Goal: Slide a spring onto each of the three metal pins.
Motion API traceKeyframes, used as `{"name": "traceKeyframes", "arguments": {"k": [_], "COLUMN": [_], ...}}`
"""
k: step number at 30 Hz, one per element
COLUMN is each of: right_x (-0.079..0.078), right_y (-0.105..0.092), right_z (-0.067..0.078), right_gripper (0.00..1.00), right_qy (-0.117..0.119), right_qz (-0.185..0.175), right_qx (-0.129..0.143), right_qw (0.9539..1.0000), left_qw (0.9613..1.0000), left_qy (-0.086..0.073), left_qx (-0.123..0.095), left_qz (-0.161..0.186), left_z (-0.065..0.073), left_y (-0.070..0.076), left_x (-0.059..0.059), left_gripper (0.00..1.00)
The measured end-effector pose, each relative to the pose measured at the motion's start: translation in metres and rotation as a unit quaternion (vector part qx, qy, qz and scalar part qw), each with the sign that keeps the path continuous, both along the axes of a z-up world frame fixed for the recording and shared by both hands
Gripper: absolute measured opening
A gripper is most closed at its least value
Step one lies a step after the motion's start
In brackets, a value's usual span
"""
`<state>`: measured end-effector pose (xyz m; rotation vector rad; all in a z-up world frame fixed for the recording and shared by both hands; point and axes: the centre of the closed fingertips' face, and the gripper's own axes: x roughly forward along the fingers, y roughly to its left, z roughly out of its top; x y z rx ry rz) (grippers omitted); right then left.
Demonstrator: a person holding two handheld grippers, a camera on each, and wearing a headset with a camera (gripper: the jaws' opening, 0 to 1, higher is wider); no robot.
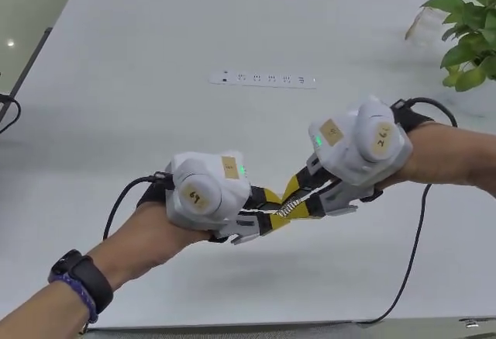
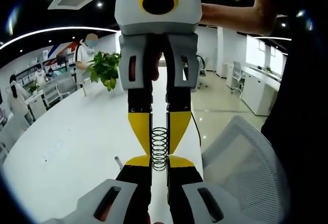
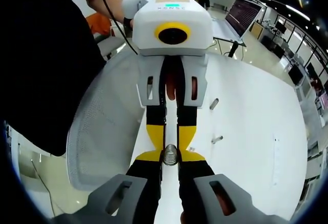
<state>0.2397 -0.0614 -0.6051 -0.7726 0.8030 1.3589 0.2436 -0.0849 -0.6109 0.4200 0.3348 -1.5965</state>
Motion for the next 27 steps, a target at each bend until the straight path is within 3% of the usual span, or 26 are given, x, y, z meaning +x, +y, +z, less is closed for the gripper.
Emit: {"name": "traceKeyframes", "arguments": {"k": [13, 27], "right_x": [0.002, 0.010], "right_y": [-0.001, -0.010], "right_z": [-0.006, -0.018], "right_gripper": [0.09, 0.09], "right_qy": [-0.001, -0.002], "right_qz": [-0.010, -0.036], "right_qx": [0.001, -0.005], "right_qw": [1.0000, 0.9993], "left_qw": [0.9998, 0.9979], "left_qy": [0.010, 0.027], "left_qx": [0.005, 0.010], "left_qz": [0.014, 0.059], "left_z": [-0.004, -0.013], "left_y": [0.006, 0.030], "left_x": [0.002, 0.012], "left_gripper": [0.13, 0.23]}}
